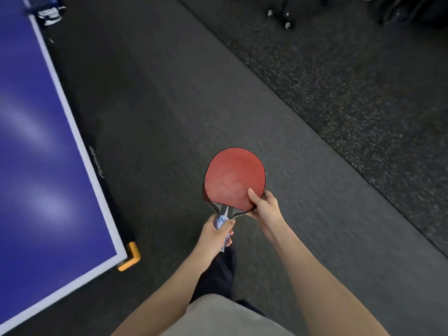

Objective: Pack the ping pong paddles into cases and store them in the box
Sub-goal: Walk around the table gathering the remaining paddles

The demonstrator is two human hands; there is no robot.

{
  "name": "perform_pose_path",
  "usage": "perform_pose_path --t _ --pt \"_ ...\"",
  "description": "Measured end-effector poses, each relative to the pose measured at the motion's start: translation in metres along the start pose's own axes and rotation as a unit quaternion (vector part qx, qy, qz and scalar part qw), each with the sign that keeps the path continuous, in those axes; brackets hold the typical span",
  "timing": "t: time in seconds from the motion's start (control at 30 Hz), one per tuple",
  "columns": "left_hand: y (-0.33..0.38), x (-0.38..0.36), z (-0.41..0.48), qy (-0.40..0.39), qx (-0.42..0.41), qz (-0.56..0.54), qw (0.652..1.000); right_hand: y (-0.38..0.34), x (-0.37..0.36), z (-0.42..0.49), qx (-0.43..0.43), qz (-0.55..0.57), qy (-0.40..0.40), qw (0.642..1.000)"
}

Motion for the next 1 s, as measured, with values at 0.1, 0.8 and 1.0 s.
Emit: perform_pose_path --t 0.1,0.8,1.0 --pt "0.034 0.010 0.051 0.023 -0.008 -0.022 0.999 -0.039 -0.032 0.049 -0.001 -0.027 -0.023 0.999" --pt "0.214 0.099 0.280 0.254 0.001 -0.183 0.950 -0.219 -0.272 0.300 -0.061 -0.193 -0.214 0.956" --pt "0.269 0.126 0.336 0.293 0.014 -0.192 0.937 -0.259 -0.337 0.361 -0.068 -0.233 -0.246 0.938"
Point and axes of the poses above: each hand's wrist, its own z-axis towards the middle knuckle, its own x-axis out of the back of the hand, y = z × x, the point moved 3 cm from there along z, towards the middle knuckle, and after that the axes turned 4 degrees about -x, right-handed, at the moved point
